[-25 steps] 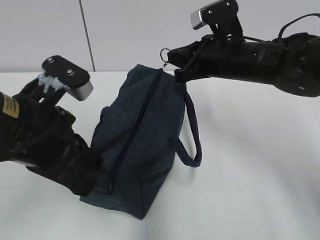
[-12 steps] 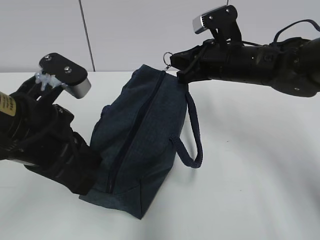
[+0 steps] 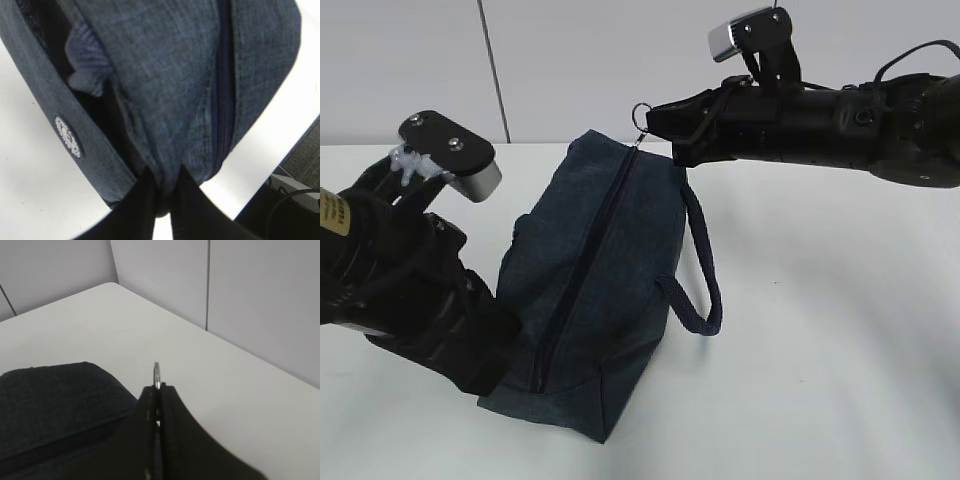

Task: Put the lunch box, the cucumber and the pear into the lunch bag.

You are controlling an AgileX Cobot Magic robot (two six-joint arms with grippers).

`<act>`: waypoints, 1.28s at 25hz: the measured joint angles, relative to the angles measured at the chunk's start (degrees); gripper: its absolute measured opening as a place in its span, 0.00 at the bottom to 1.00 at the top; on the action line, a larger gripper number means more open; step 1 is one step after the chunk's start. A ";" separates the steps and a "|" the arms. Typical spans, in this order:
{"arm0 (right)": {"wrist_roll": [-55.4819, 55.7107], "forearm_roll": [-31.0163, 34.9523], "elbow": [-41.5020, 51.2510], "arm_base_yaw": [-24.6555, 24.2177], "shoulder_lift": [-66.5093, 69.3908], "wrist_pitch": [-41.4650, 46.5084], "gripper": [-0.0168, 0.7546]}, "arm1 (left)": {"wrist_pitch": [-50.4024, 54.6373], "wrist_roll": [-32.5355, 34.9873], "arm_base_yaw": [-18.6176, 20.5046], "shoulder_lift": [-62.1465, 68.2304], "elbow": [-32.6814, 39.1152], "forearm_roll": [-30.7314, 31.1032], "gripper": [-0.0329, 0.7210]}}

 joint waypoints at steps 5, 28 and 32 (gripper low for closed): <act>1.99 -2.01 0.00 -0.09 0.00 -1.35 0.02 | -0.11 0.00 0.00 0.00 0.00 -0.05 0.17; 2.34 -3.81 0.00 -0.09 0.00 -1.70 0.02 | -7.37 -0.66 0.82 -2.91 -3.15 3.77 0.48; 2.34 -4.05 0.00 -0.09 0.00 -1.70 0.02 | -7.77 -1.64 4.53 -4.26 -4.35 4.08 0.48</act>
